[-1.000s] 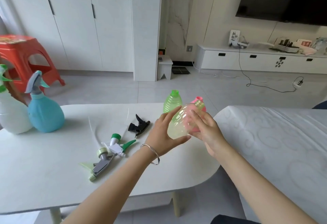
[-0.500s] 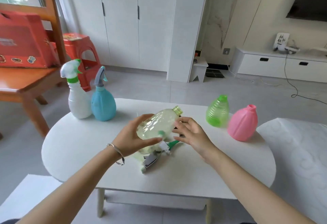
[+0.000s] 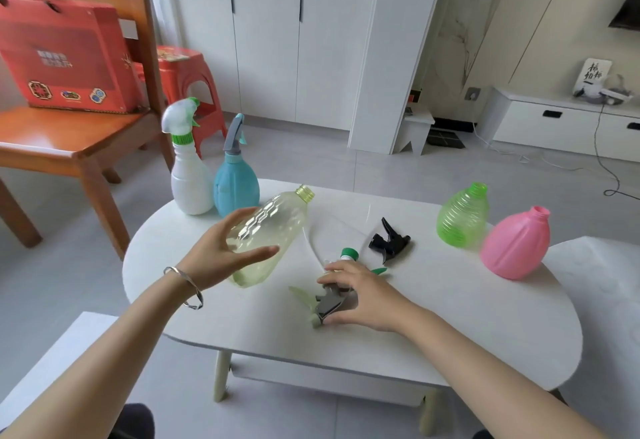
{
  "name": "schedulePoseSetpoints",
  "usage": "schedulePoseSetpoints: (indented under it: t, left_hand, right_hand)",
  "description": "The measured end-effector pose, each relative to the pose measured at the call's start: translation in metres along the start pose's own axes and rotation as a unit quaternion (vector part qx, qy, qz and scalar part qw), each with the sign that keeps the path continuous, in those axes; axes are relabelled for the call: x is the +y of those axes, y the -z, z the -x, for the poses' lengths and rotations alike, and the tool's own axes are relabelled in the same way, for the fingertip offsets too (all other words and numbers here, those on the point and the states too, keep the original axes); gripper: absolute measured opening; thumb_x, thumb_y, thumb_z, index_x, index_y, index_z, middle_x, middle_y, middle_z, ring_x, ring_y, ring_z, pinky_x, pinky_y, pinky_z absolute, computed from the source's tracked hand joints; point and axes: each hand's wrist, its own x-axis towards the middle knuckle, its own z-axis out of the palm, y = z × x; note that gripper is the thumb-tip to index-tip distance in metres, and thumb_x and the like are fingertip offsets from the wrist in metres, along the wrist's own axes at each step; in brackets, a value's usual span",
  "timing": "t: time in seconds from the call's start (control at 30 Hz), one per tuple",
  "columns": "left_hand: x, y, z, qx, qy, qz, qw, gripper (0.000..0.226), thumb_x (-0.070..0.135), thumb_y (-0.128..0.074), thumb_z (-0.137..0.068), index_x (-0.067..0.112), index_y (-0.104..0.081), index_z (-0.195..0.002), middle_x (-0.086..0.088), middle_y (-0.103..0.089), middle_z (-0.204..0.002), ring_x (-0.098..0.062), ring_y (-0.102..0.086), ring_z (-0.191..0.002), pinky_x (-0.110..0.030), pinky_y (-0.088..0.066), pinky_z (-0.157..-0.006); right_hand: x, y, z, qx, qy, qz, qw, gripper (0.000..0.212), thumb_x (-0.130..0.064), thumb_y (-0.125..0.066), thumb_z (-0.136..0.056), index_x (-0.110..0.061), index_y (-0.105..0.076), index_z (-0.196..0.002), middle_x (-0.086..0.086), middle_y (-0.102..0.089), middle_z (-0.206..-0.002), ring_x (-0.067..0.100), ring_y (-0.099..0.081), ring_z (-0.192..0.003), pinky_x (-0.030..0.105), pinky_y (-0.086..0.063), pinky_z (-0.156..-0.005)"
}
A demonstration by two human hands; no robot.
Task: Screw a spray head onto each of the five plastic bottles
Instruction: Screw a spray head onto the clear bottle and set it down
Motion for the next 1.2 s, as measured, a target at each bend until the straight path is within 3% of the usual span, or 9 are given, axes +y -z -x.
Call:
schedulePoseSetpoints:
  t: [0.1, 0.2, 0.33, 0.43, 0.5, 0.6, 0.67, 0.83, 1.2]
  left_hand:
    - [-0.002, 0.003, 0.001, 0.000, 0.008, 0.006, 1.000, 0.063, 0.054, -0.074, -0.057, 0.047, -0.047, -0.114, 0.036, -0.051, -0.111, 0.027, -0.048, -0.097, 0.004, -0.037, -0.074]
    - [-0.005, 0.005, 0.001, 0.007, 0.018, 0.012, 1.000, 0.067, 0.054, -0.074, -0.058, 0.040, -0.050, -0.120, 0.026, -0.057, -0.113, 0.004, -0.057, -0.104, -0.013, -0.041, -0.085]
    - [-0.005, 0.009, -0.002, 0.024, 0.017, 0.024, 0.999, 0.068, 0.053, -0.076, -0.062, 0.035, -0.052, -0.123, 0.020, -0.059, -0.114, -0.006, -0.058, -0.106, -0.026, -0.041, -0.093]
    - [-0.003, 0.010, -0.004, 0.034, 0.012, 0.028, 0.999, 0.071, 0.054, -0.076, -0.064, 0.032, -0.052, -0.127, 0.011, -0.061, -0.118, -0.009, -0.058, -0.108, -0.027, -0.042, -0.093]
    - [-0.003, 0.009, -0.004, 0.031, 0.013, 0.032, 0.999, 0.070, 0.054, -0.076, -0.064, 0.032, -0.052, -0.126, 0.012, -0.062, -0.116, -0.008, -0.059, -0.107, -0.028, -0.043, -0.094]
    - [-0.006, 0.004, -0.004, 0.035, 0.029, 0.020, 0.999, 0.075, 0.053, -0.075, -0.060, 0.031, -0.051, -0.127, 0.010, -0.060, -0.118, -0.011, -0.058, -0.108, -0.028, -0.043, -0.093]
    - [-0.009, 0.003, -0.005, 0.042, 0.036, 0.010, 0.998, 0.078, 0.054, -0.075, -0.058, 0.029, -0.051, -0.128, 0.008, -0.059, -0.120, -0.013, -0.057, -0.109, -0.027, -0.042, -0.093]
    - [-0.014, 0.002, -0.007, 0.033, 0.050, 0.001, 0.998, 0.079, 0.056, -0.074, -0.055, 0.029, -0.052, -0.126, 0.007, -0.061, -0.119, -0.014, -0.056, -0.107, -0.027, -0.041, -0.091]
    - [-0.019, 0.001, -0.008, 0.047, 0.058, -0.005, 0.997, 0.067, 0.040, -0.081, -0.066, 0.026, -0.053, -0.126, 0.005, -0.062, -0.117, -0.015, -0.057, -0.106, -0.027, -0.041, -0.091]
  right_hand:
    - [-0.003, -0.003, -0.006, -0.001, 0.021, 0.072, 0.997, 0.053, -0.040, -0.076, -0.072, -0.026, -0.062, -0.121, -0.005, -0.043, -0.141, 0.011, -0.032, -0.132, 0.021, -0.022, -0.105]
    - [-0.002, -0.006, -0.009, 0.002, 0.031, 0.088, 0.996, 0.042, -0.042, -0.075, -0.073, -0.024, -0.068, -0.110, -0.004, -0.048, -0.133, 0.013, -0.038, -0.124, 0.017, -0.024, -0.098]
    - [-0.016, 0.005, -0.016, 0.108, -0.026, -0.186, 0.976, 0.026, -0.025, -0.079, -0.072, -0.019, -0.071, -0.096, -0.003, -0.058, -0.113, 0.007, -0.055, -0.105, 0.010, -0.036, -0.092]
    - [-0.026, 0.030, -0.020, 0.187, -0.063, -0.405, 0.893, 0.014, -0.027, -0.071, -0.079, -0.021, -0.068, -0.090, -0.006, -0.065, -0.092, 0.010, -0.058, -0.085, 0.028, -0.047, -0.078]
    - [-0.024, 0.046, -0.021, 0.217, -0.073, -0.524, 0.821, 0.026, -0.040, -0.062, -0.079, -0.019, -0.065, -0.094, -0.002, -0.065, -0.094, 0.012, -0.060, -0.090, 0.036, -0.049, -0.087]
    - [-0.014, 0.064, -0.019, 0.243, -0.081, -0.693, 0.674, 0.029, -0.042, -0.050, -0.090, -0.018, -0.062, -0.104, 0.003, -0.063, -0.102, 0.019, -0.060, -0.105, 0.038, -0.048, -0.094]
    - [-0.008, 0.071, -0.016, 0.267, -0.087, -0.732, 0.621, 0.023, -0.038, -0.048, -0.093, -0.019, -0.060, -0.097, 0.006, -0.063, -0.101, 0.022, -0.063, -0.100, 0.035, -0.050, -0.090]
    - [0.004, 0.079, -0.007, 0.297, -0.067, -0.742, 0.597, 0.019, -0.030, -0.044, -0.097, -0.018, -0.056, -0.090, 0.011, -0.066, -0.106, 0.018, -0.073, -0.080, 0.027, -0.059, -0.073]
    - [0.010, 0.085, -0.006, 0.307, -0.043, -0.768, 0.561, 0.021, -0.031, -0.042, -0.098, -0.017, -0.057, -0.094, 0.008, -0.075, -0.094, 0.020, -0.072, -0.089, 0.029, -0.059, -0.074]
